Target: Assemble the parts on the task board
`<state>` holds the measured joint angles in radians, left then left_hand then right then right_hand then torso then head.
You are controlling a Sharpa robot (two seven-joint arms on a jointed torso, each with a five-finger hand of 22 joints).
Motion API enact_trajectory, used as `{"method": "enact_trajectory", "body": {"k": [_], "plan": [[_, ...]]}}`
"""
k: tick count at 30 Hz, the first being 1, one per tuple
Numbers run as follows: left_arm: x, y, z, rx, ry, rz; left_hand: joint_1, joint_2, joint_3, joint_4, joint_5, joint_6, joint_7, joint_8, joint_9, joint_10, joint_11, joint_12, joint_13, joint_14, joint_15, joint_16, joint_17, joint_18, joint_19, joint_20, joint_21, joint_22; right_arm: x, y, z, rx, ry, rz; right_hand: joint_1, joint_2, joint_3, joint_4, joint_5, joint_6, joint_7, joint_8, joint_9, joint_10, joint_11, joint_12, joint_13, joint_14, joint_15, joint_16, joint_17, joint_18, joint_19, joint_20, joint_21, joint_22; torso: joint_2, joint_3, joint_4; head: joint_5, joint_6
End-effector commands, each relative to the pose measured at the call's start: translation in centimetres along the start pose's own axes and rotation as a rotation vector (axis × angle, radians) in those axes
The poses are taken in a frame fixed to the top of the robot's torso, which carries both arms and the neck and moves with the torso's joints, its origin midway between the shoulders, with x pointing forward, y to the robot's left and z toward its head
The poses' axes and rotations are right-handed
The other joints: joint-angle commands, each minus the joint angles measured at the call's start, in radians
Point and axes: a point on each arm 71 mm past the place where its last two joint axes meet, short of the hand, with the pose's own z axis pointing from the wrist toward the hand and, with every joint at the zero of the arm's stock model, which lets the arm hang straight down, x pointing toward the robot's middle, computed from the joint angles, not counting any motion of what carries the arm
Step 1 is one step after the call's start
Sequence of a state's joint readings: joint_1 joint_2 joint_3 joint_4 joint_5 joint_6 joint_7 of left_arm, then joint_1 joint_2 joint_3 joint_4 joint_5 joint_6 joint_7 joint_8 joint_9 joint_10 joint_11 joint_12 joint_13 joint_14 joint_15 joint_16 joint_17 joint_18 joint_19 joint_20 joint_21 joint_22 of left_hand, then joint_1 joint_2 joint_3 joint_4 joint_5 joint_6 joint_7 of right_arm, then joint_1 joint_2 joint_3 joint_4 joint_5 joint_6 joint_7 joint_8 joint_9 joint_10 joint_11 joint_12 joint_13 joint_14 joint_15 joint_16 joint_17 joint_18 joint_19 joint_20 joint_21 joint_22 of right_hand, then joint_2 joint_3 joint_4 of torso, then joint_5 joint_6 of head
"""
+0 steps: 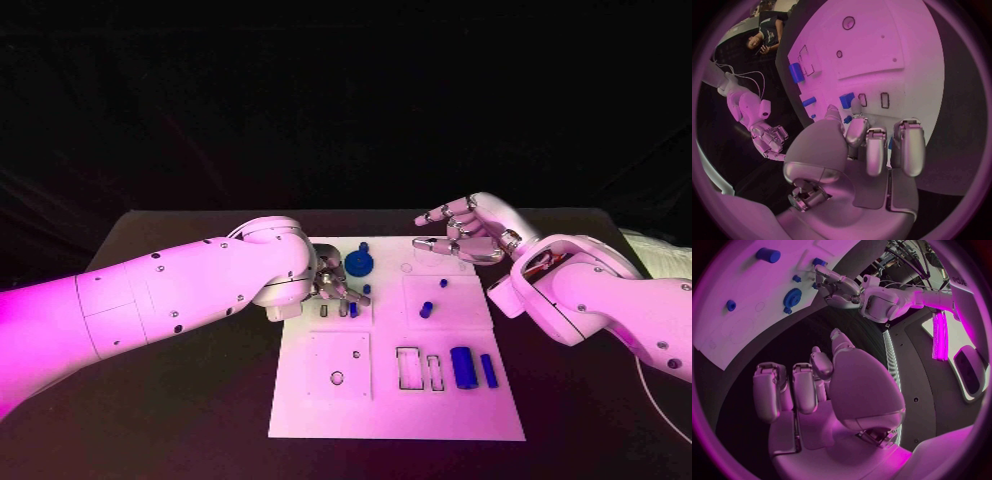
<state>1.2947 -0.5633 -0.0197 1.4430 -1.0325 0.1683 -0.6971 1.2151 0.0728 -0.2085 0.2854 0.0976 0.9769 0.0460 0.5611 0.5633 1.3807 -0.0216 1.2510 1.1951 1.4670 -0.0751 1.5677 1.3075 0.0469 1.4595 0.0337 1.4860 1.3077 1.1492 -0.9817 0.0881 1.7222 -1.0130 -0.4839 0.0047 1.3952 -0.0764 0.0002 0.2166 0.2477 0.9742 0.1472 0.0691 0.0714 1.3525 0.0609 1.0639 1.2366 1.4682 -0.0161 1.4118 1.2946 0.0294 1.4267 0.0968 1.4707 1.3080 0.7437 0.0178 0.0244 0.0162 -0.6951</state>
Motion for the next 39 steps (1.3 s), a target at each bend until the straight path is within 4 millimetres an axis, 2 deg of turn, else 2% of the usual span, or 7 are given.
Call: {"method": "enact_trajectory", "body": {"k": [1, 20, 25, 29, 34, 36, 39], "plan": [[0.16, 0.2, 0.0, -0.053, 0.023, 0.027, 0.013, 0.001, -0.004, -0.003, 0.006, -0.008, -0.003, 0.008, 0.004, 0.003, -0.005, 0.004, 0.001, 0.104, -0.007, 0.003, 0.263, -0.012, 0.031, -0.003, 0.005, 0.114, 0.19, 0.04, 0.01, -0.003, 0.018, -0.012, 0.006, 0.001, -0.007, 0.0, 0.006, 0.007, -0.001, 0.003, 0.002, -0.004, -0.003, -0.004, -0.001, 0.043, 0.001, -0.005, -0.002, 0.019, -0.006, 0.001, -0.007, 0.07, 0.0, 0.0005, 0.0001, 0.0, -0.001], [0.32, -0.17, 0.18, -0.051, 0.034, 0.038, 0.13, 0.026, 0.06, -0.035, 0.014, -0.027, -0.008, 0.015, 0.044, 0.001, -0.009, 0.003, 0.003, 0.104, -0.01, 0.003, 0.263, -0.013, 0.031, -0.005, 0.006, 0.12, 0.31, -0.01, 0.03, 0.001, 0.028, -0.013, 0.007, 0.004, -0.009, 0.0, 0.012, 0.009, -0.002, 0.004, 0.002, -0.003, -0.004, -0.003, -0.001, 0.042, 0.001, -0.007, -0.004, 0.02, -0.007, 0.001, -0.008, 0.068, 0.0, 0.0005, 0.0005, -0.002, -0.006], [0.32, -0.19, 0.17, -0.049, 0.032, 0.035, 0.204, 0.05, 0.129, -0.065, 0.019, -0.039, -0.014, 0.005, 0.049, -0.002, -0.015, -0.001, 0.001, 0.104, -0.016, 0.003, 0.263, -0.013, 0.03, -0.01, 0.006, 0.122, 0.35, -0.05, 0.03, 0.003, 0.032, -0.014, 0.007, 0.004, -0.01, 0.0, 0.013, 0.009, -0.002, 0.004, 0.002, -0.003, -0.004, -0.003, -0.001, 0.042, 0.001, -0.007, -0.004, 0.02, -0.007, 0.0, -0.008, 0.068, 0.001, 0.0008, 0.0007, -0.002, -0.009], [0.32, -0.2, 0.16, -0.047, 0.03, 0.034, 0.253, 0.046, 0.191, -0.085, 0.026, -0.049, -0.015, -0.007, 0.049, -0.006, -0.017, -0.006, 0.0, 0.104, -0.018, 0.003, 0.263, -0.013, 0.03, -0.013, 0.006, 0.122, 0.4, -0.09, 0.04, 0.005, 0.036, -0.015, 0.009, 0.005, -0.011, 0.0, 0.016, 0.01, -0.002, 0.004, 0.002, -0.004, -0.005, -0.005, -0.003, 0.042, 0.0, -0.008, -0.005, 0.02, -0.007, 0.0, -0.008, 0.068, 0.0, 0.0008, 0.0004, -0.001, -0.009], [0.28, -0.2, 0.1, -0.039, 0.022, 0.026, 0.283, 0.002, 0.313, -0.09, 0.043, -0.056, -0.01, -0.02, 0.052, -0.009, -0.013, -0.015, -0.004, 0.104, -0.016, 0.003, 0.263, -0.013, 0.03, -0.013, 0.006, 0.125, 0.44, -0.14, 0.04, 0.007, 0.04, -0.015, 0.009, 0.005, -0.012, 0.001, 0.019, 0.011, -0.003, 0.004, 0.002, -0.003, -0.005, -0.004, -0.003, 0.042, 0.0, -0.008, -0.005, 0.02, -0.008, 0.0, -0.009, 0.067, 0.0, 0.0007, 0.0005, -0.002, -0.01], [0.25, -0.14, 0.05, -0.035, 0.017, 0.019, 0.267, -0.06, 0.434, -0.077, 0.046, -0.056, 0.0, -0.024, 0.061, -0.008, -0.014, -0.019, -0.006, 0.104, -0.012, 0.003, 0.263, -0.013, 0.029, -0.01, 0.005, 0.126, 0.46, -0.15, 0.04, 0.007, 0.041, -0.015, 0.009, 0.005, -0.012, 0.001, 0.019, 0.011, -0.003, 0.004, 0.002, -0.003, -0.005, -0.004, -0.003, 0.042, 0.0, -0.008, -0.005, 0.02, -0.008, 0.0, -0.009, 0.067, 0.0, 0.0008, 0.0002, -0.001, -0.011], [0.17, 0.08, -0.05, -0.028, 0.008, -0.001, 0.234, -0.125, 0.589, -0.069, 0.05, -0.053, -0.002, -0.019, 0.077, -0.004, -0.009, -0.022, -0.007, 0.104, -0.008, 0.003, 0.263, -0.013, 0.029, -0.008, 0.004, 0.127, 0.49, -0.17, 0.05, 0.007, 0.043, -0.015, 0.008, 0.005, -0.013, 0.002, 0.02, 0.011, -0.003, 0.004, 0.002, -0.003, -0.005, -0.004, -0.003, 0.042, 0.0, -0.009, -0.005, 0.02, -0.008, 0.0, -0.009, 0.067, 0.0, 0.0015, 0.0007, -0.002, -0.011]]}}
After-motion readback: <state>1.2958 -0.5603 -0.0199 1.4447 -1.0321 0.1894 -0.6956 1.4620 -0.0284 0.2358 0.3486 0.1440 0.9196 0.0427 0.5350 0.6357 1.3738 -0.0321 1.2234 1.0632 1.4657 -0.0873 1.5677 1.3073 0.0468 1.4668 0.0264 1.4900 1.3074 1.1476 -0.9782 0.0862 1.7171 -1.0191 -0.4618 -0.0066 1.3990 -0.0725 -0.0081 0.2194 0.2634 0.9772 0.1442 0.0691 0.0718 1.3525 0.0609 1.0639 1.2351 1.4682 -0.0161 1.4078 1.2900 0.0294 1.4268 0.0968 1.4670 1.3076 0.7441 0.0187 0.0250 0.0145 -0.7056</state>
